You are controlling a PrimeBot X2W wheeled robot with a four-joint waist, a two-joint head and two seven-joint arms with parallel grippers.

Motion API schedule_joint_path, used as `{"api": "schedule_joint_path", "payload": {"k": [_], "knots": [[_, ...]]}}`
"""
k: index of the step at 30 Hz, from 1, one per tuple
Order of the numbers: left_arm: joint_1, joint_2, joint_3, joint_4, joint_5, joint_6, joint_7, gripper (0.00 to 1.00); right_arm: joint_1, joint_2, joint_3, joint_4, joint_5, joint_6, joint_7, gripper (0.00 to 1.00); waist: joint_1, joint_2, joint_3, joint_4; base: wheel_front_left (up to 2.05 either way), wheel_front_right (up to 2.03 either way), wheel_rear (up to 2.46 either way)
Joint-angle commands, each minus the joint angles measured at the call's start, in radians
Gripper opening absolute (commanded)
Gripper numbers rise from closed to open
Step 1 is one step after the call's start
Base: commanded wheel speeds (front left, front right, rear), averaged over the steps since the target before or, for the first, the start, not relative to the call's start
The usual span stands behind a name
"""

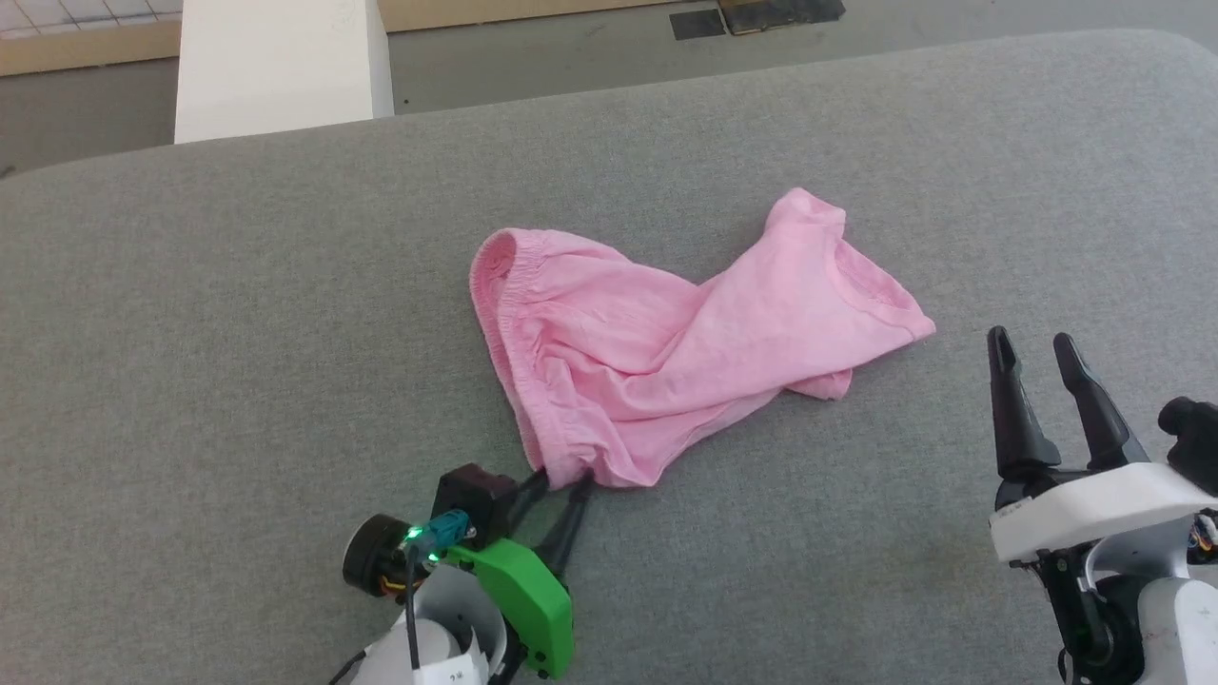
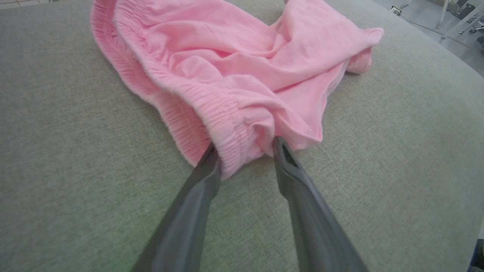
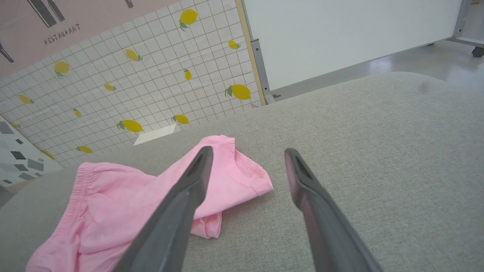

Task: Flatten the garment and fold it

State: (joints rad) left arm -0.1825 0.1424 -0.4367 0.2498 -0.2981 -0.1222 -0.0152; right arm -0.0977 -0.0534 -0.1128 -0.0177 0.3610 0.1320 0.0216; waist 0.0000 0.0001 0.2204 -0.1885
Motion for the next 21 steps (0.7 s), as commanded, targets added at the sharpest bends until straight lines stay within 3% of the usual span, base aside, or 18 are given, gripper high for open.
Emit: {"api": "schedule_joint_path", "payload": {"k": [1, 11, 21], "knots": [[-0.013, 0.01, 0.001, 0.004, -0.009, 0.003, 0.003, 0.0, 0.012, 0.003, 0.003, 0.004, 0.003, -0.001, -0.004, 1.0, 0.0, -0.0001, -0.001, 0.003, 0.0, 0.0, 0.0], [0.002, 0.008, 0.045, -0.015, -0.04, 0.048, -0.032, 0.0, -0.041, 0.003, -0.01, 0.089, -0.124, -0.001, 0.097, 1.0, 0.0, -0.0001, -0.005, 0.048, 0.0, 0.0, 0.0], [-0.032, 0.005, 0.045, -0.037, -0.047, 0.055, -0.043, 0.0, -0.212, 0.003, -0.047, 0.29, -0.253, -0.001, 0.245, 1.0, 0.0, -0.0001, 0.033, 0.097, 0.0, 0.0, 0.0]]}}
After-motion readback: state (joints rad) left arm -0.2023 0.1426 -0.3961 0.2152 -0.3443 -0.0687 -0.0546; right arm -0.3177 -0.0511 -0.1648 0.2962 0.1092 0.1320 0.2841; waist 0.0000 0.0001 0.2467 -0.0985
